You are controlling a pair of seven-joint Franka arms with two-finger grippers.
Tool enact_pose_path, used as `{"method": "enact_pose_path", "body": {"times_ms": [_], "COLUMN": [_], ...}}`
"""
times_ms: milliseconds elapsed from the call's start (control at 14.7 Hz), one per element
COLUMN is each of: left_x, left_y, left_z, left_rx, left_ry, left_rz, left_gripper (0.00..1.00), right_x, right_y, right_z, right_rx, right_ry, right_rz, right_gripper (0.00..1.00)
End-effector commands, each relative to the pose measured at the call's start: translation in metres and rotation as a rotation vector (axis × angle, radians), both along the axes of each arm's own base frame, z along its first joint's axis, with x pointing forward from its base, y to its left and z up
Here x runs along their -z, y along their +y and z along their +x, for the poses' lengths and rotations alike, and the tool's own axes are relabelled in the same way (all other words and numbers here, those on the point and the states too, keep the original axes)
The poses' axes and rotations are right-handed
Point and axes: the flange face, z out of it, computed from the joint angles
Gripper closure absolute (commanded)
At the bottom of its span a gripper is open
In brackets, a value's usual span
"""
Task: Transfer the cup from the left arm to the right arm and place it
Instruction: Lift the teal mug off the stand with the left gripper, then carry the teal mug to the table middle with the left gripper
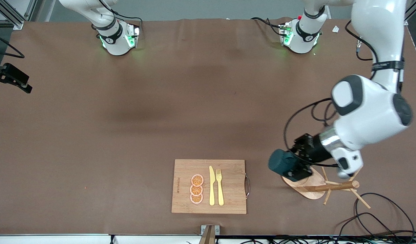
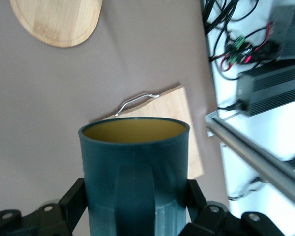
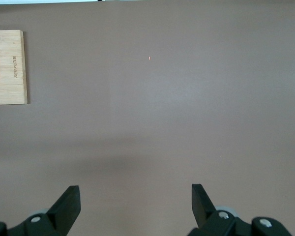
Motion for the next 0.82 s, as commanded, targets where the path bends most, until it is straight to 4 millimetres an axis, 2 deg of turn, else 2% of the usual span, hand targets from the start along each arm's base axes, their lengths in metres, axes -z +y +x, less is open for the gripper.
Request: {"method": "enact_pose_path", "body": {"times_ms": [0,68,272,476,544,748], "left_x": [-0.001,0.001,0.039,0.080,0.094,0.149], "left_y": [-0.060,-0.094,-0.170,-0.233,-0.256,-0.301], "left_z": [-0.028,-0.045,-0.083,-0.124,-0.143,-0.185], "left_rx": [0.080,0.147,0.274,0.354,0.406,0.509], "left_ry": [-0.054,-0.089,-0.144,-0.235,-0.278,-0.381], "left_rz": [0.164,0.236,0.406,0.577,0.640,0.807], "left_gripper": [0.26,0.26,0.27,0.27,0.27,0.27], "right_x": [0.000,0.000,0.000,0.004,0.004,0.005], "right_y": [-0.002,-0.002,-0.002,-0.002,-0.002,-0.002], "right_z": [-0.005,-0.005,-0.005,-0.004,-0.004,-0.004], "right_rx": [0.004,0.004,0.004,0.004,0.004,0.004], "right_ry": [-0.002,-0.002,-0.002,0.004,0.001,0.004], "right_rz": [0.016,0.016,0.016,0.016,0.016,0.016], "right_gripper": [0.00,0.00,0.00,0.00,0.00,0.00]}}
